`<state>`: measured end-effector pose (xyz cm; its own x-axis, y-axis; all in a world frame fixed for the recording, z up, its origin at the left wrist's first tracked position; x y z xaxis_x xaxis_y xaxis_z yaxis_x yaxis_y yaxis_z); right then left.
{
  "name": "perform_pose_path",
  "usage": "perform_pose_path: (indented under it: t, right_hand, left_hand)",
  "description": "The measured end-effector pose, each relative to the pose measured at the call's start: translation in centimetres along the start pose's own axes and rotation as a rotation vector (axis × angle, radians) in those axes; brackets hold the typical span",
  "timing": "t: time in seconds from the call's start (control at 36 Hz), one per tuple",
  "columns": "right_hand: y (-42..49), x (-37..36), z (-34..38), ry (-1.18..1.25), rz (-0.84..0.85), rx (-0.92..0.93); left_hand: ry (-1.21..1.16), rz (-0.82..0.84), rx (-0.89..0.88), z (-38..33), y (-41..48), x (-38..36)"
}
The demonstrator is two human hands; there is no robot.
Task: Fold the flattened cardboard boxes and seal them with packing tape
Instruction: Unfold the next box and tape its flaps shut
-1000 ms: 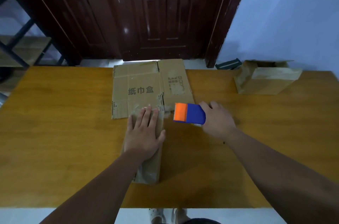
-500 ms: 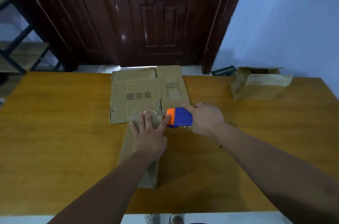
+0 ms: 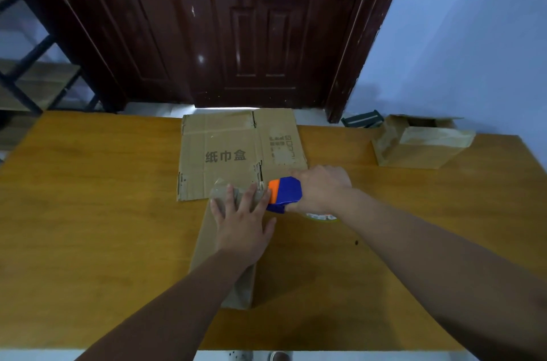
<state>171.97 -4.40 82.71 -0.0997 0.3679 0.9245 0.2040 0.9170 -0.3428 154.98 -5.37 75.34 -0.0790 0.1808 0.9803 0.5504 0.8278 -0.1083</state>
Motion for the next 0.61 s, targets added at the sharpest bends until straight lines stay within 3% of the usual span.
perform_pose_path:
  t: [0.28,0.42,0.61]
  right_hand:
    - [-0.3,2.1,1.2,-0.043,0.013,0.021]
    - [-0.7,1.5,2.7,-0.184,0.02,0.051]
    - [-0.9,-0.5,1.1,-0.056,0.09,-0.045]
  left_hand:
    - [0.01,-0.021,0.004,0.4,0.1,-0.4]
    - [0.076,0.039,-0.052,-0.4,0.0,-0.4]
    - [0.063,0.012,-0.081,-0.1,-0.3,-0.2]
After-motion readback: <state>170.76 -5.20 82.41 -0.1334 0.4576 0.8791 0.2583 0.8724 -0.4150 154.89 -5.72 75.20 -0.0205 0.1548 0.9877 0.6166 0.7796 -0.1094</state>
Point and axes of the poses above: each hand's wrist, its own y-axis towards the middle knuckle, its own x-axis out of the back of the hand, z = x × y, the point moved 2 cm from there along y, towards the middle knuckle, and after that the axes turned 8 degrees about -x, right-handed, at the moved point
